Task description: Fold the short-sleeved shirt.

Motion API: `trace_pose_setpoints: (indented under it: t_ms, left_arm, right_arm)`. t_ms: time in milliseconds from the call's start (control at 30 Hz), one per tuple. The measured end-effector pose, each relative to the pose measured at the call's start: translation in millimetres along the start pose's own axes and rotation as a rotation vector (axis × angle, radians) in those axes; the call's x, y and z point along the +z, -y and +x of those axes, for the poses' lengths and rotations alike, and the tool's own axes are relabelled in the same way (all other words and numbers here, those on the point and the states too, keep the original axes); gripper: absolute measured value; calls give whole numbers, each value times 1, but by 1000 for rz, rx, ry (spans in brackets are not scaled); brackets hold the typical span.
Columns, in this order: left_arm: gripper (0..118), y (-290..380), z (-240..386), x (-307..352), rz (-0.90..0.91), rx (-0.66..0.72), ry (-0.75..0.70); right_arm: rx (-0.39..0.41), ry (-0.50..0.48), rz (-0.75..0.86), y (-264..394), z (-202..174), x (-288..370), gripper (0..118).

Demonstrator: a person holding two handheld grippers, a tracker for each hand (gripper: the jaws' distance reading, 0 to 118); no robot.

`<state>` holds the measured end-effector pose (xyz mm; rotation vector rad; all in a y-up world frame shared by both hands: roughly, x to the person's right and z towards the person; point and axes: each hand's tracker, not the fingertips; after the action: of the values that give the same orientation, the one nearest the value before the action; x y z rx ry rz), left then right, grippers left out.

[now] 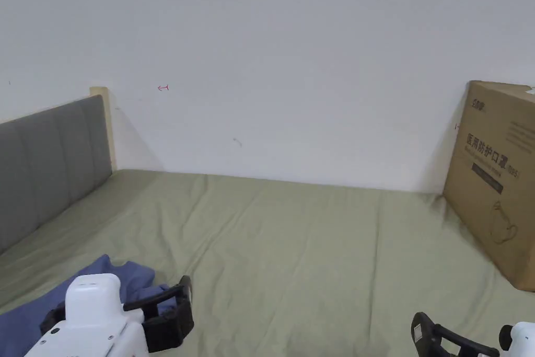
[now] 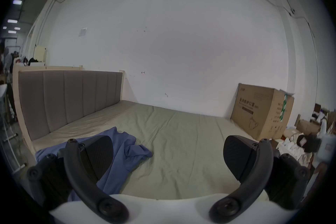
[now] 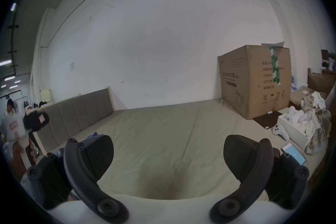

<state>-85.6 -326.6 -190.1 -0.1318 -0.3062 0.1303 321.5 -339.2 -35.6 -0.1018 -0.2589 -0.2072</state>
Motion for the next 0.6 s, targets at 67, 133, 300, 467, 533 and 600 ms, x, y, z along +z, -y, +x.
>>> trace_pose_setpoints:
  t_ms: [67,133,300,467,533,600]
  left_arm:
    - [118,2,5,2,3,-12,8]
    - [118,4,8,2,10,-28,9]
    - [118,3,6,6,23,-5,28]
    - [118,2,16,6,26,-52,-16]
    - [118,4,20,7,41,-84,-35]
    - [118,4,22,9,63,-85,-46]
  right_arm:
    - [-25,15,24,-3,2,-1,118]
    - [-27,2,21,-7,3,-1,118]
    - [23,4,26,-8,0,0,118]
    - [30,4,27,-8,-1,4,118]
    - [33,14,36,-8,-3,5,118]
    - [22,23,44,-9,-3,6,118]
